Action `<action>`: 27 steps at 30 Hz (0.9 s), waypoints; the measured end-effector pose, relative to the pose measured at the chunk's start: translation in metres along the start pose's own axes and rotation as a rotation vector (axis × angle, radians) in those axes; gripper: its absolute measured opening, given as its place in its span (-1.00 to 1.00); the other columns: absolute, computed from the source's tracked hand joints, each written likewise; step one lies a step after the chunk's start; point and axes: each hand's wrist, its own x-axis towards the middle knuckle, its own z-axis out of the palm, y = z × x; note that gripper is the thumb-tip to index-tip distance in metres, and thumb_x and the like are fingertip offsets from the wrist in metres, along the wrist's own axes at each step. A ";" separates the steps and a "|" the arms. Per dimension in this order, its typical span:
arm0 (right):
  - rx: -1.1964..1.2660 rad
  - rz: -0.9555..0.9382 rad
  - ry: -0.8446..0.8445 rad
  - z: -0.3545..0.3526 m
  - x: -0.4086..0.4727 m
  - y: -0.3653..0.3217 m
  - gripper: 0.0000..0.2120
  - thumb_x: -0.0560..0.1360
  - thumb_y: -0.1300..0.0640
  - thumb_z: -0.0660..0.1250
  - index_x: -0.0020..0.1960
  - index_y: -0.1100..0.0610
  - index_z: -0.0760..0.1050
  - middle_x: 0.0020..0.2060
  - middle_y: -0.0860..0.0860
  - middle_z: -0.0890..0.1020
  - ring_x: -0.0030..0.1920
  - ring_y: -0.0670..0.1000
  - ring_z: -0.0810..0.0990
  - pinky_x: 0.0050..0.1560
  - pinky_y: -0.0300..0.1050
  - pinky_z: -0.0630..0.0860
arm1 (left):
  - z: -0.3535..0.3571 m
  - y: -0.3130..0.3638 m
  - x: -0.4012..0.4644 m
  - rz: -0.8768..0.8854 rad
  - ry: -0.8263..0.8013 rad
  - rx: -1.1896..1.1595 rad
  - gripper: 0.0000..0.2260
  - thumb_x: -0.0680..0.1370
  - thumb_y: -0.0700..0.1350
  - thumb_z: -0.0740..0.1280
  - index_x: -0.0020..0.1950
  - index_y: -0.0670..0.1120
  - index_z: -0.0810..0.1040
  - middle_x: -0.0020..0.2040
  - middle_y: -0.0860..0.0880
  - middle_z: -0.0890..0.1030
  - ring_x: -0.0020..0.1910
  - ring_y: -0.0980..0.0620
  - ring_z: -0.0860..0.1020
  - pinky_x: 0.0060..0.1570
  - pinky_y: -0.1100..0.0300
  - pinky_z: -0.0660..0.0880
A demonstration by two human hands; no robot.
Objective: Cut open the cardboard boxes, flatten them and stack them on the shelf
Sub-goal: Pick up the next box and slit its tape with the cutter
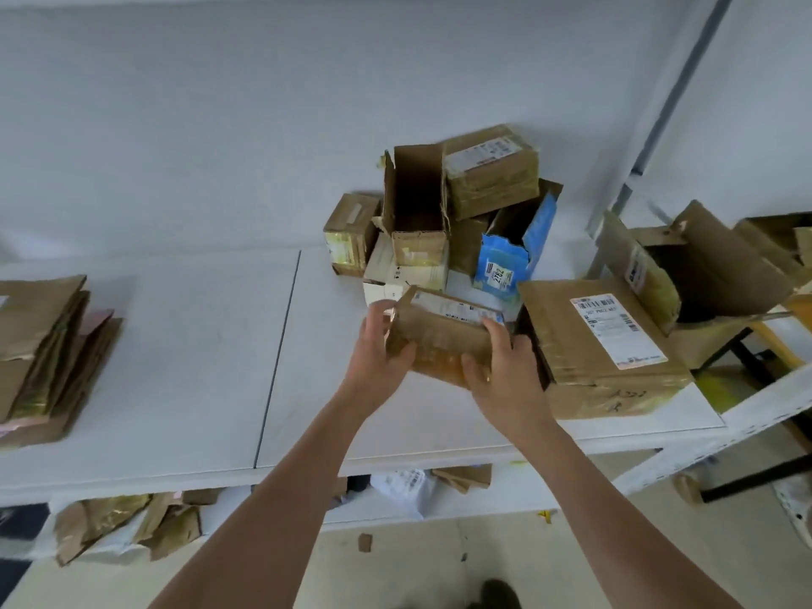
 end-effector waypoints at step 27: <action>-0.054 -0.248 -0.362 0.146 0.044 -0.084 -0.66 0.68 0.11 0.05 0.40 0.07 0.44 0.11 0.14 0.60 0.11 0.13 0.58 0.10 0.02 0.52 | -0.165 -0.090 -0.062 -0.446 0.613 0.161 -0.83 0.63 0.06 0.28 0.17 0.05 0.40 -0.15 0.14 0.49 -0.23 0.20 0.47 -0.40 0.33 0.33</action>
